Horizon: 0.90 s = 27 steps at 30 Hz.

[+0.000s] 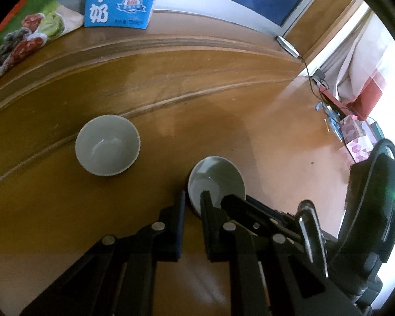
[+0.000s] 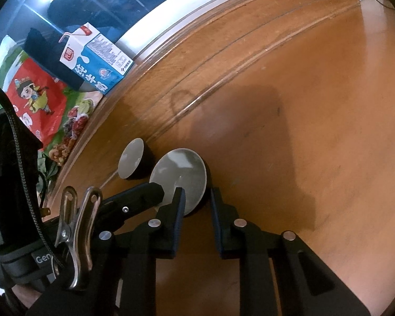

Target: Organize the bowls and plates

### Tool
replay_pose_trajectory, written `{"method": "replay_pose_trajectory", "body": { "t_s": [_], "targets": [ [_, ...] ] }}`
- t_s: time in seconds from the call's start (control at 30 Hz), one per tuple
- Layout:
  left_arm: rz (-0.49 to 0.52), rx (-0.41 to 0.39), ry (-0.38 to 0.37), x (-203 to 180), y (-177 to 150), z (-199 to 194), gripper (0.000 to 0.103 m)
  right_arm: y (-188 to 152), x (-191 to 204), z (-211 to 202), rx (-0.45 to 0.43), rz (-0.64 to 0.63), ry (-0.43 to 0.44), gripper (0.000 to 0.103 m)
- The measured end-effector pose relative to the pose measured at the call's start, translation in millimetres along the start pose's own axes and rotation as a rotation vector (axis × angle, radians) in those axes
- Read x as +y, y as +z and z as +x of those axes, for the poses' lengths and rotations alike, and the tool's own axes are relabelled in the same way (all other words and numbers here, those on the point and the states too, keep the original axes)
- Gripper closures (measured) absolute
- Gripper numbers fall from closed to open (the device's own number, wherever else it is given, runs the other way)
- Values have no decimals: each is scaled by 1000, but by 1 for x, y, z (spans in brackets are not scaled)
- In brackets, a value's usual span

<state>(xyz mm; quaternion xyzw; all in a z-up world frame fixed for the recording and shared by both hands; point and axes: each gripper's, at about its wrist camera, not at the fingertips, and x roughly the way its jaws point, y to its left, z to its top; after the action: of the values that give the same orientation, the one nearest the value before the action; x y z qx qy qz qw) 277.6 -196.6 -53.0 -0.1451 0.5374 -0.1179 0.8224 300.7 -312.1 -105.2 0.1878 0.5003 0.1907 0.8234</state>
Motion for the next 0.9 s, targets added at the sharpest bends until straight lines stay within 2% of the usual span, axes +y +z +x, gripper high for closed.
{"method": "replay_pose_trajectory", "body": {
  "t_s": [0.47,0.9],
  "targets": [
    [-3,-49,13,-2,-20,-37,91,-15,26,-19,-18,-28,24,82],
    [-45,-97,22,9,-42,-72,91,-32,56,-32,-24,-73,51,82]
  ]
}}
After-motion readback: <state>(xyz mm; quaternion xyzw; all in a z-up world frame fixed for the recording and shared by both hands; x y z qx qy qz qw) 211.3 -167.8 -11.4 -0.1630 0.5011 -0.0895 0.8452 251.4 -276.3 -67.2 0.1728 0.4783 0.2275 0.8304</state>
